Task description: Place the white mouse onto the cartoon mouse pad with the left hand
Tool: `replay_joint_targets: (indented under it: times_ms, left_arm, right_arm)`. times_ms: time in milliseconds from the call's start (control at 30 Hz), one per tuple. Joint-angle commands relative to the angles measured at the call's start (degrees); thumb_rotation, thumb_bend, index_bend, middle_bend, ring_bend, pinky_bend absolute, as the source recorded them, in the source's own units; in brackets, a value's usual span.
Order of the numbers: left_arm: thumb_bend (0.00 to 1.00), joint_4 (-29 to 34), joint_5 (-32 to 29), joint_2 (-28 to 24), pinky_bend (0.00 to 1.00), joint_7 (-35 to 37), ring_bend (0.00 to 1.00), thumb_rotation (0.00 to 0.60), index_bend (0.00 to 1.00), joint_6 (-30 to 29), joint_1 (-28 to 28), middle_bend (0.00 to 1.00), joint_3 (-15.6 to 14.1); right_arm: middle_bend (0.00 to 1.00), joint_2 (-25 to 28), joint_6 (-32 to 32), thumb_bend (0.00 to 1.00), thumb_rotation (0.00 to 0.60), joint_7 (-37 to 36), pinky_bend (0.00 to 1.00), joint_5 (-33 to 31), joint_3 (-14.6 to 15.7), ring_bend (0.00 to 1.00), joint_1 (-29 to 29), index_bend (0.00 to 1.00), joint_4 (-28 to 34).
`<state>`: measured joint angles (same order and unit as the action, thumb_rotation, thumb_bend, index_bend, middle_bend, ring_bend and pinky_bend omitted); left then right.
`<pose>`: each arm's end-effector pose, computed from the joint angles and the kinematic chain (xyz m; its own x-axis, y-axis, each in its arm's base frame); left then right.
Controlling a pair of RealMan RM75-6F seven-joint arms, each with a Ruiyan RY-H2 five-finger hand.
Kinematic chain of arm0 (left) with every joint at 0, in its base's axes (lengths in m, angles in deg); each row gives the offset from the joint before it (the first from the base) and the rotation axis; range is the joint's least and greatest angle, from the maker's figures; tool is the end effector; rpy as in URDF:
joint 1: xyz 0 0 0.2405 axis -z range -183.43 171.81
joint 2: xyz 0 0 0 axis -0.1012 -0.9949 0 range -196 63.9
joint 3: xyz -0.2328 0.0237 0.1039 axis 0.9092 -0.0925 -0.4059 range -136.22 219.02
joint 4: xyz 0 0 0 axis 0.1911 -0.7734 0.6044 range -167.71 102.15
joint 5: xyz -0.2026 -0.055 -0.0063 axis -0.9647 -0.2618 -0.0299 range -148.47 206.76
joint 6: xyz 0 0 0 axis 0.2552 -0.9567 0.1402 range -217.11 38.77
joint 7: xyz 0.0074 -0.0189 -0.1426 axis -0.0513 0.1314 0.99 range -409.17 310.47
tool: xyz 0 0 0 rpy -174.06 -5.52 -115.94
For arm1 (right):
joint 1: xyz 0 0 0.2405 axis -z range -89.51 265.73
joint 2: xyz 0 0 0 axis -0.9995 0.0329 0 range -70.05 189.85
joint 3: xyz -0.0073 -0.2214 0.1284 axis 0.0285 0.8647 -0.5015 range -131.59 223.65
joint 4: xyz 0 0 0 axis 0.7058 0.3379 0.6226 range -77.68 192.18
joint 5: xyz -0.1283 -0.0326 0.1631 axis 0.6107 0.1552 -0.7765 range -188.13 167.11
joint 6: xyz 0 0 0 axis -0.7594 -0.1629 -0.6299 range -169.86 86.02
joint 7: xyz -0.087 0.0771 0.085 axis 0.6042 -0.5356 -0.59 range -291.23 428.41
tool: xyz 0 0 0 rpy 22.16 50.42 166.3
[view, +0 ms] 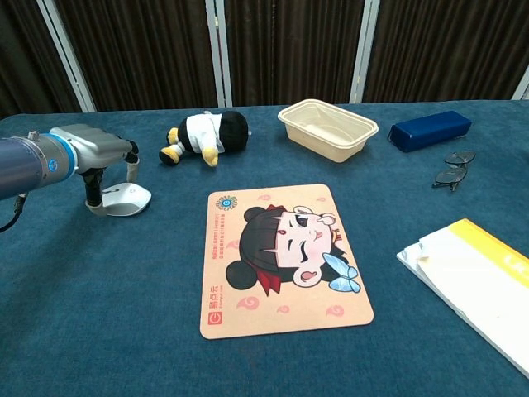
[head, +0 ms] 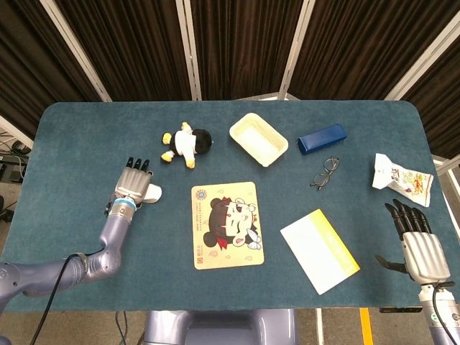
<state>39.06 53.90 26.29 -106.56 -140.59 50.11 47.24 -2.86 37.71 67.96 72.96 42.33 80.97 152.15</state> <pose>-0.1842 0.4020 -0.0245 0.7999 0.3536 0.4849 0.5732 -0.2109 -0.7918 -0.3059 -0.1952 0.1540 0.3606 -0.0699 0.9301 -0.9325 -0.0068 0.3611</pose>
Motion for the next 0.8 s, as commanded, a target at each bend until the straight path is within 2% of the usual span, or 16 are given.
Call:
replay_joint_targets:
  times_ms: [33, 333, 533, 800]
  left_arm:
    - [0.22, -0.32, -0.12, 0.42, 0.0, 0.24, 0.0, 0.6, 0.34, 0.22, 0.2, 0.0, -0.04]
    - [0.41, -0.65, 0.45, 1.15, 0.0, 1.26, 0.0, 0.6, 0.45, -0.01, 0.42, 0.0, -0.65]
    - [0.41, 0.37, 1.21, 0.36, 0.0, 3.02, 0.0, 0.6, 0.47, 0.11, 0.38, 0.0, -0.1]
    - [0.41, 7.39, 7.87, -3.85, 0.0, 6.03, 0.0, 0.6, 0.48, -1.74, 0.72, 0.0, 0.85]
  right_arm:
    - [0.0, 0.02, 0.0, 0.11, 0.6, -0.04, 0.0, -0.01, 0.0, 0.0, 0.01, 0.0, 0.01]
    - [0.0, 0.1, -0.1, 0.11, 0.6, -0.28, 0.0, -0.02, 0.02, 0.0, -0.02, 0.0, 0.03]
    - [0.0, 0.11, -0.1, 0.11, 0.6, -0.28, 0.0, -0.01, 0.03, 0.0, -0.02, 0.0, 0.07]
    - [0.0, 0.14, -0.1, 0.11, 0.6, -0.27, 0.0, -0.01, 0.05, 0.0, -0.02, 0.0, 0.09]
